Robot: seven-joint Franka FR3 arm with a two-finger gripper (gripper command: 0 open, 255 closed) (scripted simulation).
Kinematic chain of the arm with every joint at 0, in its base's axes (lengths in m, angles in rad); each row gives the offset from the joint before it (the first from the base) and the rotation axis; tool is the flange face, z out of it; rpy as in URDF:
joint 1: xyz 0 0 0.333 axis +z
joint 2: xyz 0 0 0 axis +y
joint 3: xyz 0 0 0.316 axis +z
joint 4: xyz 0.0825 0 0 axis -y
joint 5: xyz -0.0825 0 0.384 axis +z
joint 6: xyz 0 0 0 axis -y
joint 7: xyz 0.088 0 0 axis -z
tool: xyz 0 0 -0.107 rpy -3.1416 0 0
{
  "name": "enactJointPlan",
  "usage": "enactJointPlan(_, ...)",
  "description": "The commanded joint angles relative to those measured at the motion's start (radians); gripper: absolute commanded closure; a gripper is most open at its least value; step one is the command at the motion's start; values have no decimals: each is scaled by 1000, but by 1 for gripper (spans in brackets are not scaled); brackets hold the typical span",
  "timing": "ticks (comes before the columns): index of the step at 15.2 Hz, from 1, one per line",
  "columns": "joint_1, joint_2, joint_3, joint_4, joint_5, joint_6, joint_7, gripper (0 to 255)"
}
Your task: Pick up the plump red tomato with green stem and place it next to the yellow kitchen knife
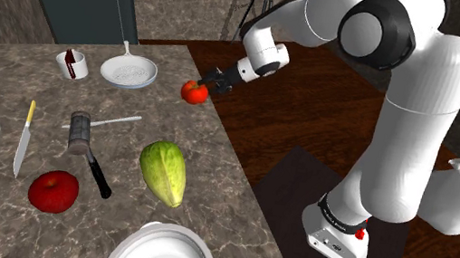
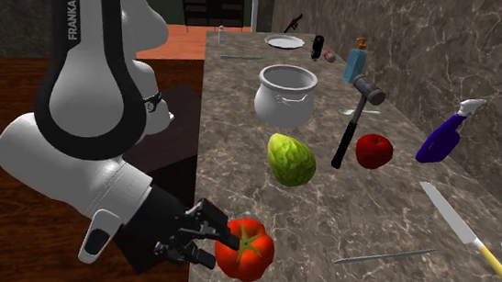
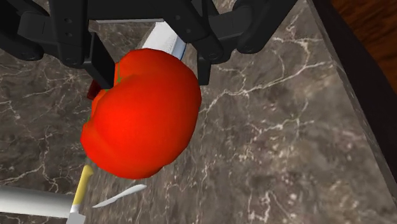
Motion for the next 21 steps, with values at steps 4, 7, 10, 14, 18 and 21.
enactJointPlan(4,13,-57,-11,-9,-54,13,58,255)
enactJointPlan(7,20,-90,-17,-13,-88,19,94,255)
enactJointPlan(10,26,-123,-23,-15,-123,25,131,255)
enactJointPlan(14,75,-133,14,-26,-76,92,141,255)
enactJointPlan(18,137,-126,66,-20,-4,176,146,255)
enactJointPlan(21,182,-110,104,-2,50,236,151,255)
